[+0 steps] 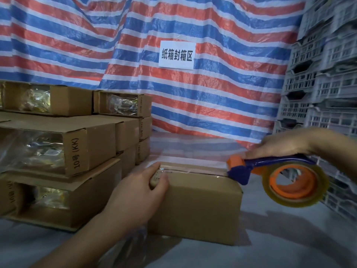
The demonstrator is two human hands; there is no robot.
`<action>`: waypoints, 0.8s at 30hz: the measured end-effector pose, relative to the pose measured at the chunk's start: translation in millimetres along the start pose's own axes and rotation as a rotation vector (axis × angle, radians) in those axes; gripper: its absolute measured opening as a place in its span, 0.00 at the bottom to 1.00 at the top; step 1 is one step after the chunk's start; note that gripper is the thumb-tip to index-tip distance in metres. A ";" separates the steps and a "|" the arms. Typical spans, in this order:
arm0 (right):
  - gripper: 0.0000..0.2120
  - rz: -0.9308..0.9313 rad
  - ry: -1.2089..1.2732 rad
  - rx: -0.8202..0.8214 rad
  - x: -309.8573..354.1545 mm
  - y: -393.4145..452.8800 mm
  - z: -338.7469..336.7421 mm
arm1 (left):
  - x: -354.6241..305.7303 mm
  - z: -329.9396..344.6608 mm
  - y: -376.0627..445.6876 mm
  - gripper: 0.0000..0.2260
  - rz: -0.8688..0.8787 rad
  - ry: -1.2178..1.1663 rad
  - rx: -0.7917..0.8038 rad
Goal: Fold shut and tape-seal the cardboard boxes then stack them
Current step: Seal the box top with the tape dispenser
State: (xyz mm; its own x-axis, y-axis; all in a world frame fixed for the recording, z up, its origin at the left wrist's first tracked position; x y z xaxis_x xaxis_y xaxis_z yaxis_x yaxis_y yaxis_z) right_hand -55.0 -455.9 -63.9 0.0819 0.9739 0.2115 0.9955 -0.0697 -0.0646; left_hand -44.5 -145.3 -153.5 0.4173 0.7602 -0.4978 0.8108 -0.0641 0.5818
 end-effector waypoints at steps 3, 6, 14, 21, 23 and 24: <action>0.43 0.012 -0.007 -0.030 -7.6 6.5 8.0 | -3.9 -6.5 5.4 0.26 0.027 0.019 0.022; 0.45 0.001 0.049 -0.043 -11.0 7.0 9.0 | -24.9 -15.4 13.7 0.27 0.101 0.098 0.014; 0.41 -0.026 0.111 -0.007 -17.2 12.6 13.3 | -125.2 13.2 16.3 0.36 0.391 0.313 0.117; 0.36 -0.038 0.090 -0.016 -21.0 18.4 12.9 | -128.2 66.3 2.3 0.34 0.464 0.393 0.415; 0.38 -0.038 0.093 -0.009 -21.5 17.2 13.1 | -125.1 68.2 3.4 0.35 0.453 0.380 0.430; 0.39 -0.037 0.093 -0.007 -22.8 15.7 12.0 | -123.8 68.5 4.0 0.35 0.446 0.375 0.439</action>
State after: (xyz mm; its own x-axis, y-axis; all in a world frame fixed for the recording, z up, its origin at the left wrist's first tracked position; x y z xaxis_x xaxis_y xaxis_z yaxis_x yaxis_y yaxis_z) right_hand -41.8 -476.6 -81.4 0.0487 0.9518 0.3028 0.9982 -0.0359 -0.0479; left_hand -64.8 -283.9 -133.6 0.6417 0.7665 0.0255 0.7192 -0.6130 0.3269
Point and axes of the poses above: each hand's wrist, its own y-axis towards the middle knuckle, its own z-axis out of the palm, x = y × z, the point moved 10 cm from there along y, towards the middle knuckle, and after that the axes turned 9 degrees about -x, right-handed, at the moved point
